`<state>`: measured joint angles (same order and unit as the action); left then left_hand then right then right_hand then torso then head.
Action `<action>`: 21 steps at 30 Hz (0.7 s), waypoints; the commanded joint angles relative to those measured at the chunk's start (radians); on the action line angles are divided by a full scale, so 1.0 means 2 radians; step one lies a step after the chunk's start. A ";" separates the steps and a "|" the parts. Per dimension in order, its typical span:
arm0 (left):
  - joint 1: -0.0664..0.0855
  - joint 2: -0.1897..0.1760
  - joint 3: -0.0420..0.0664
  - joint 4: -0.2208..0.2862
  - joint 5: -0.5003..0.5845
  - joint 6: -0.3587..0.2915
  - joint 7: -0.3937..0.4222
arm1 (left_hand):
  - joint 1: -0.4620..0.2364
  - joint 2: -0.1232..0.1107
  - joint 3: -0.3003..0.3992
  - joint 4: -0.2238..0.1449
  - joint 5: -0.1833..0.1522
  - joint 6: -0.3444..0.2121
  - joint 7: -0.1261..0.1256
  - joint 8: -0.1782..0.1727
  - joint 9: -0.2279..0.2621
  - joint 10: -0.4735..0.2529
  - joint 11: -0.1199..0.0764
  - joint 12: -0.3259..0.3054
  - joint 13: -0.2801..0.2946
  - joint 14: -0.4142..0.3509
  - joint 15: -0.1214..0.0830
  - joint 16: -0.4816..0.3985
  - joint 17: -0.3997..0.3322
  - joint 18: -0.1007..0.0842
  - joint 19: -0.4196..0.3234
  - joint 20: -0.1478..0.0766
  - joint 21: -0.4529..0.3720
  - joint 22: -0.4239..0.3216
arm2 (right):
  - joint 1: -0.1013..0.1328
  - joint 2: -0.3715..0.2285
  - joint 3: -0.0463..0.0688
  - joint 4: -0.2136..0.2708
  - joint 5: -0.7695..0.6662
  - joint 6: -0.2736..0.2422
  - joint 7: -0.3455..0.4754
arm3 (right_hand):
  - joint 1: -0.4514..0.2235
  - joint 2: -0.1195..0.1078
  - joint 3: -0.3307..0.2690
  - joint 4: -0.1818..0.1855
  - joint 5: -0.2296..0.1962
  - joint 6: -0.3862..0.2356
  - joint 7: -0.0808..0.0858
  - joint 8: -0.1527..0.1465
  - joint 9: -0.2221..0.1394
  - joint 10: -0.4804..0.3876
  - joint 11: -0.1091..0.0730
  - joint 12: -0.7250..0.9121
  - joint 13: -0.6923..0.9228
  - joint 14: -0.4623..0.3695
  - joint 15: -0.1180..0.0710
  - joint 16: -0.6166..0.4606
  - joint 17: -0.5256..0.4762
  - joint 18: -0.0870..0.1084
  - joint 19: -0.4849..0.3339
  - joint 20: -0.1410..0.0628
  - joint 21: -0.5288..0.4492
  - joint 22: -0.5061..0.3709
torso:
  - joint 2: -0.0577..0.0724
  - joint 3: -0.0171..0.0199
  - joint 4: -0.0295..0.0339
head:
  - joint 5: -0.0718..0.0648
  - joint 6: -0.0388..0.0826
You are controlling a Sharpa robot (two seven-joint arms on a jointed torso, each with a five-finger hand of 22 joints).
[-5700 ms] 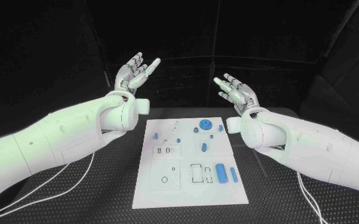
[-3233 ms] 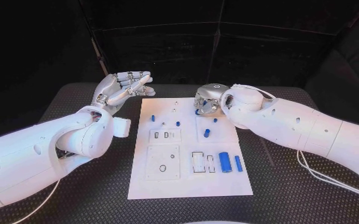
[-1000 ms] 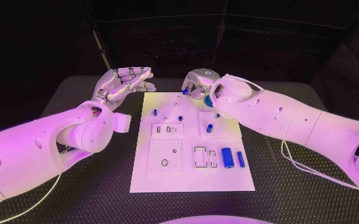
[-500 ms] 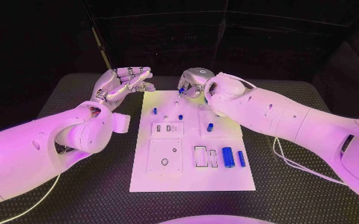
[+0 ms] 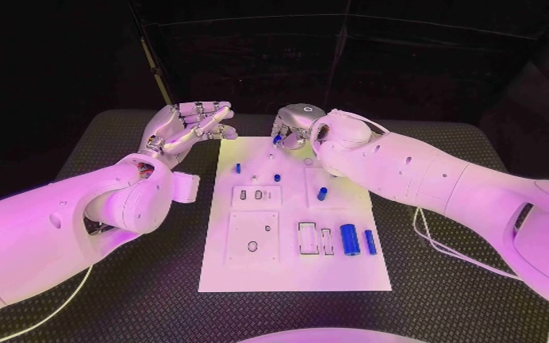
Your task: Assemble the parts on the task board
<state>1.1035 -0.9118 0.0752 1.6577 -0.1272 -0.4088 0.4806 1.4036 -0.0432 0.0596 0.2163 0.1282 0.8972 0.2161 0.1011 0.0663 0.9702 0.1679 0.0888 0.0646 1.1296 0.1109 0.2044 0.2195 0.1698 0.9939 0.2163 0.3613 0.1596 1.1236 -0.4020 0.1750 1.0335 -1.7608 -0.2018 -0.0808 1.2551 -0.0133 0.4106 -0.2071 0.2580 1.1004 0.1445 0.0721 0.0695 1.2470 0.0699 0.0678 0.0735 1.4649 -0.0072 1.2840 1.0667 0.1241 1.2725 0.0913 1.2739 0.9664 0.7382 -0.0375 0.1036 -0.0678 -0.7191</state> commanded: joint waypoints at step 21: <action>0.001 0.001 0.001 -0.001 -0.002 0.005 0.002 | -0.003 0.004 -0.002 -0.001 -0.002 0.002 0.001 -0.004 0.000 0.003 0.001 -0.003 0.000 0.004 0.000 -0.003 0.001 0.006 0.004 0.000 0.003 0.000 | 0.000 0.004 -0.001 -0.001 -0.003 0.022 0.007 | -0.001 -0.007 0.005 0.003 -0.008 0.003 0.000 -0.001 0.000 0.000 0.001 -0.001 0.000 0.015 -0.002 0.003 -0.001 -0.004 0.000 0.002 0.002 0.000 | 0.001 -0.0004 -0.0002 | 0.001 -0.001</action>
<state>1.1036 -0.9098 0.0753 1.6547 -0.1273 -0.4082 0.4798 1.4036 -0.0432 0.0596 0.2163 0.1282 0.8972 0.2160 0.0970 0.0664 0.9702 0.1679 0.0888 0.0648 1.1296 0.1109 0.2044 0.2207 0.1698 0.9939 0.2163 0.3613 0.1596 1.1265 -0.3928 0.1762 1.0304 -1.7610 -0.1865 -0.0702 1.2510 -0.0173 0.4150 -0.2026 0.2474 1.0986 0.1429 0.0684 0.0694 1.2469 0.0700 0.0683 0.0737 1.4648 -0.0072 1.2874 1.0649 0.1243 1.2725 0.0913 1.2739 0.9662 0.7391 -0.0381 0.1040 -0.0652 -0.7207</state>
